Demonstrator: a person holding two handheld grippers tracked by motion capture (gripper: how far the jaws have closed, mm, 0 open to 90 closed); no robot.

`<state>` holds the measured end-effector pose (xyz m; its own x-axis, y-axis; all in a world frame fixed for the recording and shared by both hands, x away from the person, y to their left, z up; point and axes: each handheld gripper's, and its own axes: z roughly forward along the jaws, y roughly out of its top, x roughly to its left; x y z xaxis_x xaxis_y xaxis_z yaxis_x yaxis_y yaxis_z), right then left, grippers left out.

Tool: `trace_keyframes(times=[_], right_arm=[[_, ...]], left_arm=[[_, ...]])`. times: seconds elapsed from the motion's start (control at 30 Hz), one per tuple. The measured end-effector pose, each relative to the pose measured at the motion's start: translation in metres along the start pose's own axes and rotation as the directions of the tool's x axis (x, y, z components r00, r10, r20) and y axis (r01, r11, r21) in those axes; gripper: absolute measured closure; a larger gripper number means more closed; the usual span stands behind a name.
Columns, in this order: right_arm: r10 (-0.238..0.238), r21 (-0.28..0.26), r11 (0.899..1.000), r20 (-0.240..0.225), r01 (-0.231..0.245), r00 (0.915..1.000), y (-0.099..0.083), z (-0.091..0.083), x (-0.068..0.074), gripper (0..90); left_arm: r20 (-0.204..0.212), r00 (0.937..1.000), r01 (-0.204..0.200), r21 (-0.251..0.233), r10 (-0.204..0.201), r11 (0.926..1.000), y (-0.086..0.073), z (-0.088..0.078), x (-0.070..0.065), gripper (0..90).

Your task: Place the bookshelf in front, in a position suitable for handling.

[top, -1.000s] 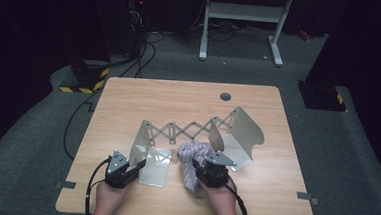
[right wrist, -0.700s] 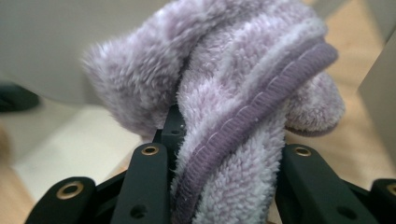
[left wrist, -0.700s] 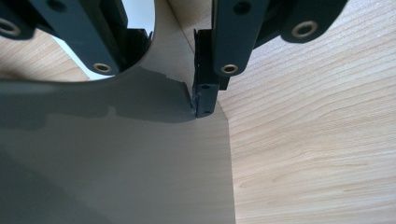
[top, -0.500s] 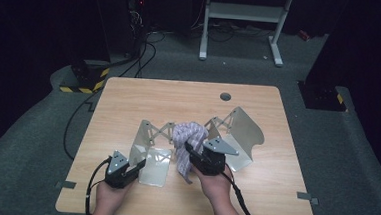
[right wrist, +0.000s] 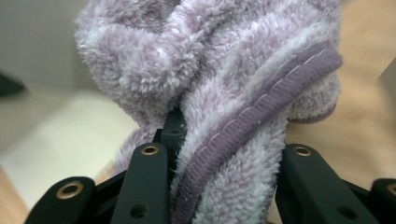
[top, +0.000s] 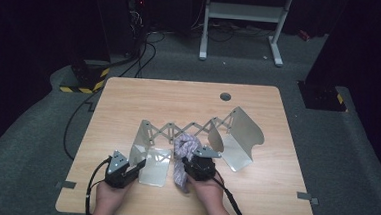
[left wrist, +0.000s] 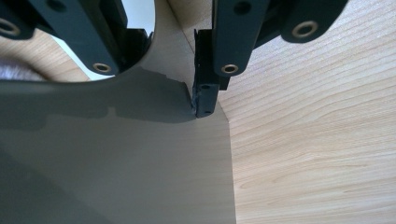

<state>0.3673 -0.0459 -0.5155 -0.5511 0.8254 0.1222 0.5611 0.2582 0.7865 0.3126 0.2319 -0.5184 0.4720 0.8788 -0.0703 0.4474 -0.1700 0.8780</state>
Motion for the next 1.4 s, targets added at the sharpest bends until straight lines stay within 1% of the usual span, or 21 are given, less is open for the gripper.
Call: trace_keyframes(times=[0.17, 0.33, 0.37, 0.4, 0.43, 0.47, 0.5, 0.6, 0.73, 0.77, 0.87, 0.9, 0.93, 0.97, 1.07, 1.1, 1.2, 1.3, 1.33, 1.37, 1.4], right_arm=[[0.002, 0.006, 1.0, -0.002, -0.002, 1.0, -0.004, 0.002, 0.001, 65.5], [-0.006, -0.106, 0.994, -0.018, 0.004, 0.9998, 0.017, -0.029, 0.007, 65.5], [-0.006, -0.131, 0.991, -0.023, 0.003, 0.9997, 0.023, -0.037, 0.009, 65.5], [-0.022, -0.189, 0.982, -0.027, 0.016, 0.9994, 0.037, -0.053, 0.012, 65.5], [-0.022, -0.189, 0.982, -0.027, 0.016, 0.9994, 0.037, -0.053, 0.012, 65.5], [-0.039, -0.242, 0.97, -0.028, 0.031, 0.9988, 0.053, -0.068, 0.015, 65.5], [-0.039, -0.242, 0.97, -0.028, 0.031, 0.9988, 0.053, -0.068, 0.015, 65.5], [-0.058, -0.29, 0.956, -0.023, 0.049, 0.998, 0.073, -0.082, 0.02, 65.6], [-0.05, -0.241, 0.97, -0.028, 0.042, 0.9984, 0.061, -0.067, 0.02, 65.9], [-0.05, -0.241, 0.97, -0.028, 0.042, 0.9984, 0.061, -0.067, 0.02, 65.9], [-0.019, -0.182, 0.983, -0.034, 0.012, 0.9993, 0.04, -0.045, 0.018, 66.4], [-0.019, -0.182, 0.983, -0.034, 0.012, 0.9993, 0.04, -0.045, 0.018, 66.4], [-0.019, -0.134, 0.991, -0.022, 0.016, 0.9996, 0.031, -0.033, 0.017, 66.5], [-0.019, -0.134, 0.991, -0.022, 0.016, 0.9996, 0.031, -0.033, 0.017, 66.5], [-0.023, -0.074, 0.997, -0.007, 0.022, 0.9997, 0.02, -0.015, 0.014, 66.4], [-0.026, -0.027, 0.999, -0.006, 0.026, 0.9996, 0.014, -0.005, 0.011, 66.3], [-0.042, 0.014, 0.999, -0.001, 0.042, 0.9991, 0.006, 0.0, 0.007, 66.2], [-0.035, -0.005, 0.999, 0.001, 0.035, 0.9994, 0.003, -0.008, 0.003, 66.0], [-0.028, -0.022, 0.999, 0.006, 0.028, 0.9996, 0.001, -0.015, 0.001, 65.8], [-0.034, -0.076, 0.996, 0.019, 0.035, 0.9993, 0.0, -0.03, -0.002, 65.4], [-0.034, -0.076, 0.996, 0.019, 0.035, 0.9993, 0.0, -0.03, -0.002, 65.4]], left_arm=[[0.001, 1.0, -0.002, 0.0, 0.002, 1.0, 0.0, 0.0, 0.0, 71.6], [0.0, 1.0, -0.004, 0.001, 0.004, 1.0, 0.0, 0.0, 0.0, 71.5], [0.0, 1.0, -0.004, 0.001, 0.004, 1.0, 0.0, 0.0, 0.0, 71.5], [-0.001, 1.0, -0.004, 0.001, 0.004, 1.0, 0.0, 0.0, 0.0, 71.5], [-0.001, 1.0, -0.004, 0.001, 0.004, 1.0, 0.0, 0.0, 0.0, 71.5], [-0.002, 1.0, -0.003, 0.001, 0.003, 1.0, 0.0, 0.0, -0.001, 71.5], [-0.002, 1.0, -0.003, 0.001, 0.003, 1.0, 0.0, 0.0, -0.001, 71.5], [-0.001, 1.0, -0.002, 0.001, 0.002, 1.0, 0.0, 0.0, -0.001, 71.3], [0.0, 1.0, -0.004, 0.003, 0.004, 1.0, 0.0, 0.0, -0.001, 71.2], [0.0, 1.0, -0.004, 0.003, 0.004, 1.0, 0.0, 0.0, -0.001, 71.2], [-0.001, 1.0, -0.003, 0.002, 0.003, 1.0, 0.0, 0.0, -0.001, 71.2], [-0.001, 1.0, -0.003, 0.002, 0.003, 1.0, 0.0, 0.0, -0.001, 71.1], [-0.001, 1.0, -0.004, 0.002, 0.004, 1.0, 0.0, 0.0, -0.001, 71.0], [-0.001, 1.0, -0.004, 0.002, 0.004, 1.0, 0.0, 0.0, -0.001, 70.9], [-0.002, 1.0, -0.004, 0.003, 0.004, 1.0, 0.0, 0.0, -0.001, 70.7], [0.0, 1.0, -0.003, 0.002, 0.003, 1.0, 0.0, 0.0, 0.0, 70.4], [0.002, 1.0, -0.007, 0.002, 0.007, 1.0, 0.0, 0.001, 0.0, 70.0], [0.003, 0.9999, -0.017, 0.009, 0.017, 0.9998, -0.001, 0.0, -0.001, 66.1], [0.005, 0.9995, -0.031, 0.019, 0.031, 0.9993, -0.002, 0.0, -0.001, 66.1], [0.005, 0.9993, -0.036, 0.021, 0.036, 0.9991, -0.003, -0.001, -0.001, 62.0], [0.003, 0.9988, -0.049, 0.026, 0.049, 0.9984, -0.005, -0.003, -0.002, 62.0]])
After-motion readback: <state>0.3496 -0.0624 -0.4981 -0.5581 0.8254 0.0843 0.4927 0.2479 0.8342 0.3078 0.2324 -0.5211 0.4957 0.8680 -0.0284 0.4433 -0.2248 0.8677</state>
